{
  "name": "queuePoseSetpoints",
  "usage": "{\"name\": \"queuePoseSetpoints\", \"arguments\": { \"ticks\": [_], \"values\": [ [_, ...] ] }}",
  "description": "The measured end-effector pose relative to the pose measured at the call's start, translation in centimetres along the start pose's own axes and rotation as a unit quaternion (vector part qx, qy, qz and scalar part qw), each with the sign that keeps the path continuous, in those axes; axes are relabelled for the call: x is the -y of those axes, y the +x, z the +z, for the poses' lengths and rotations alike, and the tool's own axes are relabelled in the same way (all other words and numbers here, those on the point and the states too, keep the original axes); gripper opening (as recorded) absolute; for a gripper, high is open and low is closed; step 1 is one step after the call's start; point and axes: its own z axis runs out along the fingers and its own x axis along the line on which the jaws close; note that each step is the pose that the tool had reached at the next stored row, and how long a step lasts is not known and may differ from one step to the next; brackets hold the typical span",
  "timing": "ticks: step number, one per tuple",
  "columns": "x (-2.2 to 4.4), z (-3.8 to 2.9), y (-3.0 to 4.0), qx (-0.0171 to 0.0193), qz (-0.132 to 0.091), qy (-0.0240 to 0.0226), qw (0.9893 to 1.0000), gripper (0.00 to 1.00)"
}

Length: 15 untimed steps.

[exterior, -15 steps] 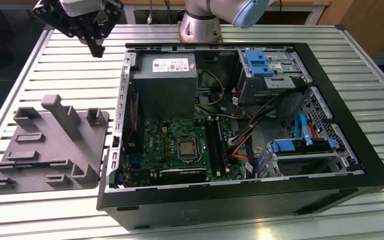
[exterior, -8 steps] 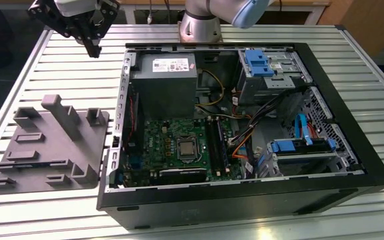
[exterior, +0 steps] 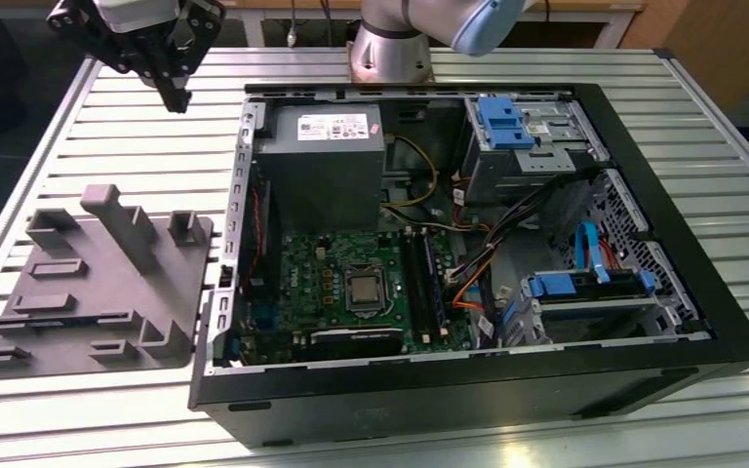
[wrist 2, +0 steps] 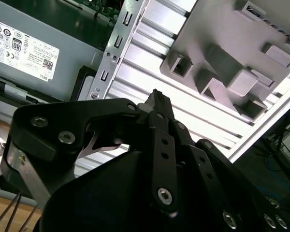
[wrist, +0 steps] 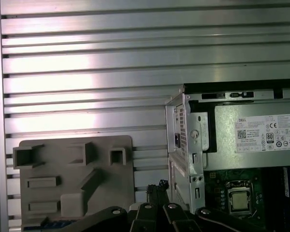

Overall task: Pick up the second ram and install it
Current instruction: 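Reach for the second ram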

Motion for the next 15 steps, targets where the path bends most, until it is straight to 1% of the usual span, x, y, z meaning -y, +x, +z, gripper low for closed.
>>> {"name": "queuePoseSetpoints", "arguments": {
  "ticks": [15],
  "values": [
    [0.10, -0.02, 1.26, 0.0000, 0.000, 0.0000, 1.0000, 0.11]
  ]
}}
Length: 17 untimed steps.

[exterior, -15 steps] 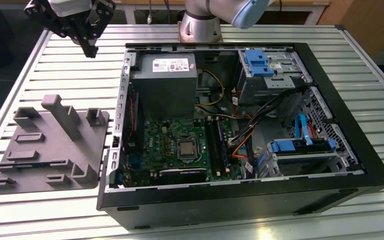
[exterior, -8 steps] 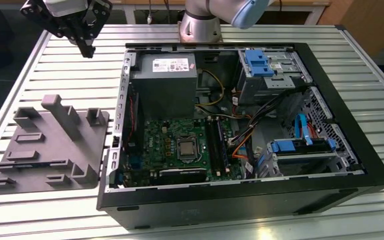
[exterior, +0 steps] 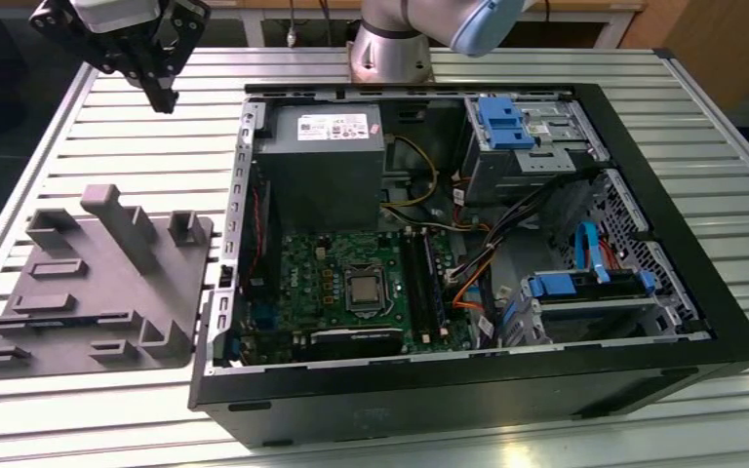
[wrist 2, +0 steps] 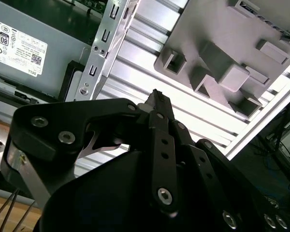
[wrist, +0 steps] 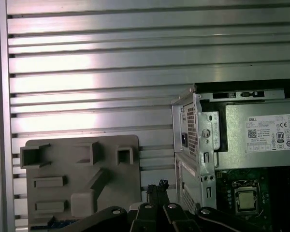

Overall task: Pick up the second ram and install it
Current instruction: 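Reach for the second ram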

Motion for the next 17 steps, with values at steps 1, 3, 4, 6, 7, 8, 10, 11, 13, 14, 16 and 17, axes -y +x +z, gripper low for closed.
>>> {"name": "queuePoseSetpoints", "arguments": {
  "ticks": [1, 3, 4, 6, 7, 8, 10, 11, 13, 14, 16, 17],
  "values": [
    [0.01, -0.01, 0.09, 0.0000, 0.000, 0.0000, 1.0000, 0.11],
    [0.02, -0.01, 0.27, 0.0000, 0.000, 0.0000, 1.0000, 0.11],
    [0.03, -0.01, 0.35, 0.0000, 0.000, 0.0000, 1.0000, 0.11],
    [0.04, -0.01, 0.51, 0.0000, 0.000, 0.0000, 1.0000, 0.11],
    [0.04, -0.02, 0.60, 0.0000, 0.000, 0.0000, 1.0000, 0.11],
    [0.05, -0.02, 0.69, 0.0000, 0.000, 0.0000, 1.0000, 0.11],
    [0.07, -0.02, 0.86, 0.0000, 0.000, 0.0000, 1.0000, 0.11],
    [0.07, -0.03, 0.94, 0.0000, 0.000, 0.0000, 1.0000, 0.11],
    [0.08, -0.03, 1.12, 0.0000, 0.000, 0.0000, 1.0000, 0.11],
    [0.09, -0.03, 1.21, 0.0000, 0.000, 0.0000, 1.0000, 0.11],
    [0.10, -0.04, 1.38, 0.0000, 0.000, 0.0000, 1.0000, 0.11],
    [0.11, -0.04, 1.46, 0.0000, 0.000, 0.0000, 1.0000, 0.11]
  ]
}}
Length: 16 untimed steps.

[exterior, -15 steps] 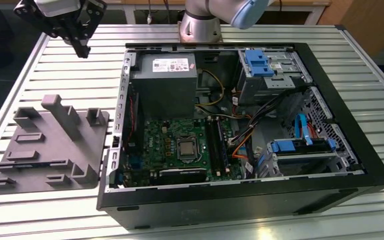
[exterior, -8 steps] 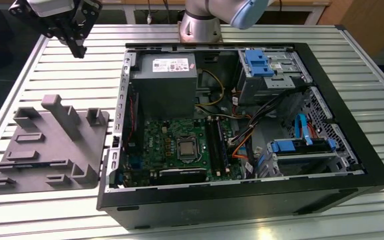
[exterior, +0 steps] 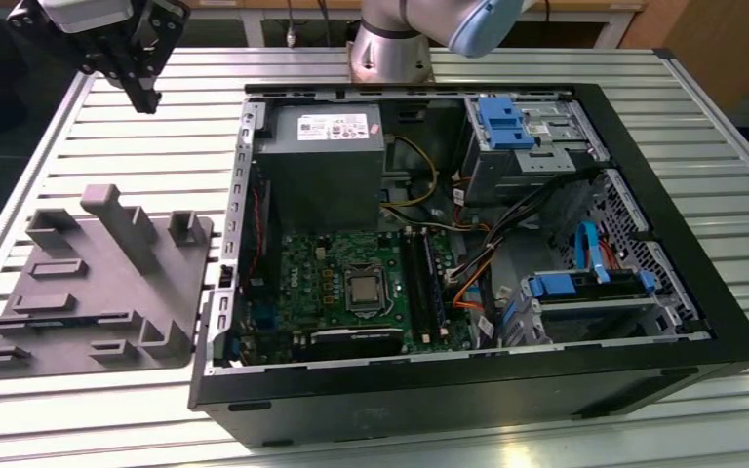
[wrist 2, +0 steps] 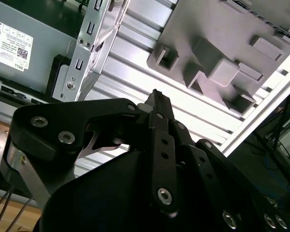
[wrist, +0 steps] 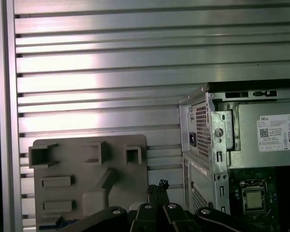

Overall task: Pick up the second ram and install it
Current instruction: 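Reach for the second ram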

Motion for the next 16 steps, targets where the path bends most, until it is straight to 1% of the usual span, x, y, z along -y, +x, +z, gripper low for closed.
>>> {"name": "queuePoseSetpoints", "arguments": {
  "ticks": [16],
  "values": [
    [0.10, -0.04, 1.34, 0.0000, 0.000, 0.0000, 1.0000, 0.11]
  ]
}}
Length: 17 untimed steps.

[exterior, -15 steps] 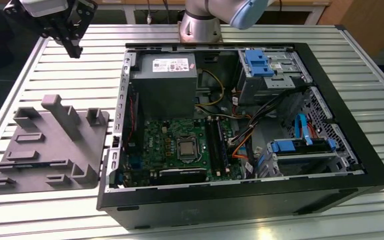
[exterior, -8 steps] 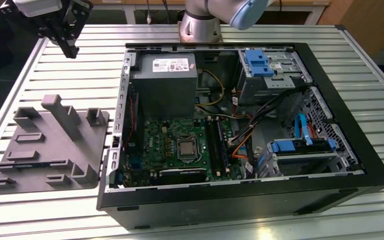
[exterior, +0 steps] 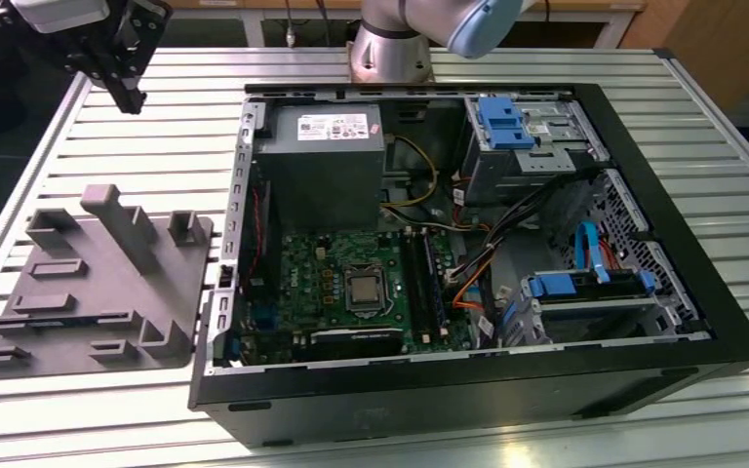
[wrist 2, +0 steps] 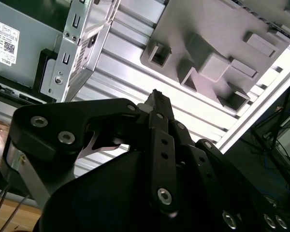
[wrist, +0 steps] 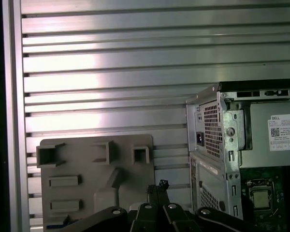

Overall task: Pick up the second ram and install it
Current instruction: 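Reach for the second ram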

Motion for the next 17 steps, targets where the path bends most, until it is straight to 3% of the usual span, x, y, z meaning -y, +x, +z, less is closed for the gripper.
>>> {"name": "queuePoseSetpoints", "arguments": {
  "ticks": [17],
  "values": [
    [0.11, -0.03, 1.42, 0.0000, 0.000, 0.0000, 1.0000, 0.11]
  ]
}}
